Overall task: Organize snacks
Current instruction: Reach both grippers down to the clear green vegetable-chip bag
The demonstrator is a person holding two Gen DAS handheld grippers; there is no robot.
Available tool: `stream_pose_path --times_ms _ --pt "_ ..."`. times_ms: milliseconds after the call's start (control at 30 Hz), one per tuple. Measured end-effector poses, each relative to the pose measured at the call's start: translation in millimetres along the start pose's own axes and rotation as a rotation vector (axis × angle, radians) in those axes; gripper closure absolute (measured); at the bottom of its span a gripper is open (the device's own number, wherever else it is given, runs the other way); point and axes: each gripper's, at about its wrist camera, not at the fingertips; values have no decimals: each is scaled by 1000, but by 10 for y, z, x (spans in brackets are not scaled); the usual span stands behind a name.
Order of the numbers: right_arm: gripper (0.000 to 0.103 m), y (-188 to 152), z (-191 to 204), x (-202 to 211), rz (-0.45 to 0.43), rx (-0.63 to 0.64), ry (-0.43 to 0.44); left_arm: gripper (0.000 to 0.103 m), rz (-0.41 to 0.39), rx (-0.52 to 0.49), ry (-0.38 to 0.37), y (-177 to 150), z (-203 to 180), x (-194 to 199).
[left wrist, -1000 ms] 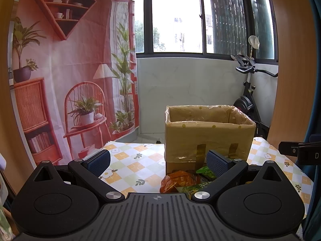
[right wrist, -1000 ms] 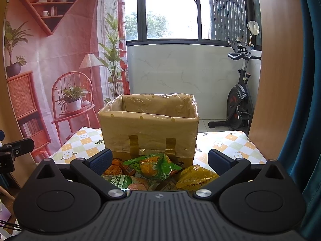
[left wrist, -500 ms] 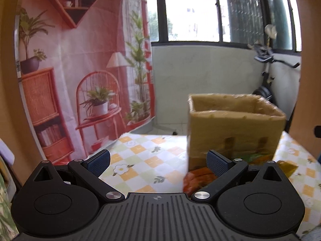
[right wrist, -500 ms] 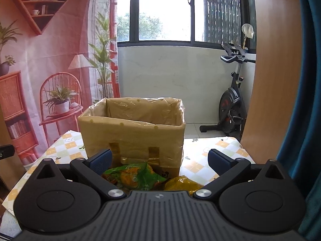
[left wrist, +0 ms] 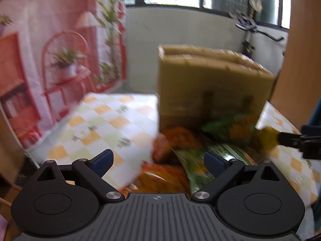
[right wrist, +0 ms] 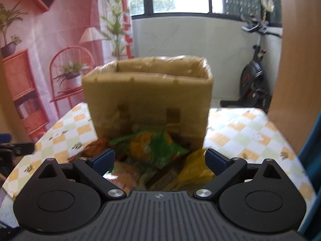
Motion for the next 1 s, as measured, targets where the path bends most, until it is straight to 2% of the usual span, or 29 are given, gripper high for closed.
stream_pose_path --times_ms 133,200,433,500,600,700,833,1000 --pt "5 -190 -5 -112 42 0 34 5 52 7 -69 -103 -75 -109" --pt "11 -276 -11 -181 66 -12 58 5 70 -7 -98 -138 -131 -153" --pt "13 -473 7 -319 126 -22 139 10 72 -46 -132 -163 -208 -230" --pt "14 -488 52 -351 134 1 154 11 39 -27 -120 -119 -199 -229" --pt "15 -507 92 -400 139 19 169 12 -15 63 -114 -78 -114 -209" --pt "17 -526 92 -423 143 16 188 12 -9 119 -160 -109 -87 -223" --pt "21 -570 96 -471 164 10 213 25 31 47 -179 -173 -232 -286" --pt "22 -607 93 -539 173 18 218 27 58 15 -201 -298 -337 -316"
Point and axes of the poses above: each gripper's, at about its wrist camera, not at the fingertips, and x roughly against the way its jaws point, z to its left, y to its top, and after that the axes turned 15 degrees about y, right-handed
